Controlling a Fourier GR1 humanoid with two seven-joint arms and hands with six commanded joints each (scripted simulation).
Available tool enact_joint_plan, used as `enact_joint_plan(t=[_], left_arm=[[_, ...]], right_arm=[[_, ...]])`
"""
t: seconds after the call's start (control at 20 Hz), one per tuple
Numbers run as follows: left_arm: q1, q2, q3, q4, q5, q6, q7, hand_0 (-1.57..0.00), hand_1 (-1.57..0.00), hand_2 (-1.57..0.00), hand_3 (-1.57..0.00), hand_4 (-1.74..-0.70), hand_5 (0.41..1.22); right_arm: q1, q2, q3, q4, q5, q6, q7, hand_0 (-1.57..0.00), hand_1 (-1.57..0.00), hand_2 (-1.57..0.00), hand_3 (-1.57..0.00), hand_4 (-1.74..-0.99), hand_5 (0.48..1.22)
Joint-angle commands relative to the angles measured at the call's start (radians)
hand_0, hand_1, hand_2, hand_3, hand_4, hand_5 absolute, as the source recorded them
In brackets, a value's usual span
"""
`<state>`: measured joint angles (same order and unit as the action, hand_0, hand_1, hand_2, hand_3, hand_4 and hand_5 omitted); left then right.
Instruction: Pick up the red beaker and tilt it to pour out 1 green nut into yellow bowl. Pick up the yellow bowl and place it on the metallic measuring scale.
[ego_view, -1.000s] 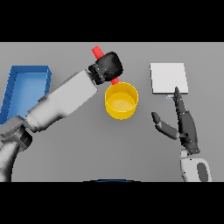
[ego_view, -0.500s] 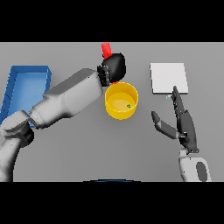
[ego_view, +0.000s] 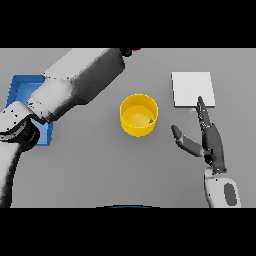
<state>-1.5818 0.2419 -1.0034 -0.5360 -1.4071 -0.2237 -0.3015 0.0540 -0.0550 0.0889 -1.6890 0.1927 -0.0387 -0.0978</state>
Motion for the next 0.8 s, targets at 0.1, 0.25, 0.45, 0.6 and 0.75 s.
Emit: enact_joint_plan(t=[0.1,0.25,0.45,0.6,0.75], left_arm=[[-0.076,0.038,0.115,0.094,0.061,0.024,0.052,-1.57,-1.57,-1.57,-1.57,-1.72,1.221],[-0.128,0.098,0.327,0.214,0.224,-0.047,0.14,-1.57,-1.57,-1.57,-1.52,-1.73,1.221],[-0.109,0.233,0.629,0.344,0.5,-0.052,0.213,-1.57,-1.57,-1.57,-1.52,-1.74,1.221],[-0.035,0.307,0.776,0.396,0.654,0.007,0.249,-1.57,-1.57,-1.57,-1.54,-1.74,1.221],[0.078,0.332,0.851,0.431,0.754,0.11,0.362,-1.57,-1.57,-1.57,-1.56,-1.74,1.221]], right_arm=[[0.001,-0.001,0.001,0.014,-0.01,0.014,-0.011,0.0,0.0,0.0,0.0,-1.117,0.554],[0.008,0.004,0.012,0.012,-0.018,0.027,-0.038,0.0,0.0,0.0,0.0,-1.102,0.572],[-0.015,-0.006,0.009,0.022,-0.025,0.036,-0.028,0.0,0.0,0.0,0.0,-1.116,0.582],[-0.036,-0.014,0.003,0.042,-0.02,0.031,-0.02,0.0,0.0,0.0,0.0,-1.125,0.601],[-0.023,-0.024,0.016,0.038,-0.001,0.037,-0.045,0.0,0.0,0.0,0.0,-1.132,0.621]])
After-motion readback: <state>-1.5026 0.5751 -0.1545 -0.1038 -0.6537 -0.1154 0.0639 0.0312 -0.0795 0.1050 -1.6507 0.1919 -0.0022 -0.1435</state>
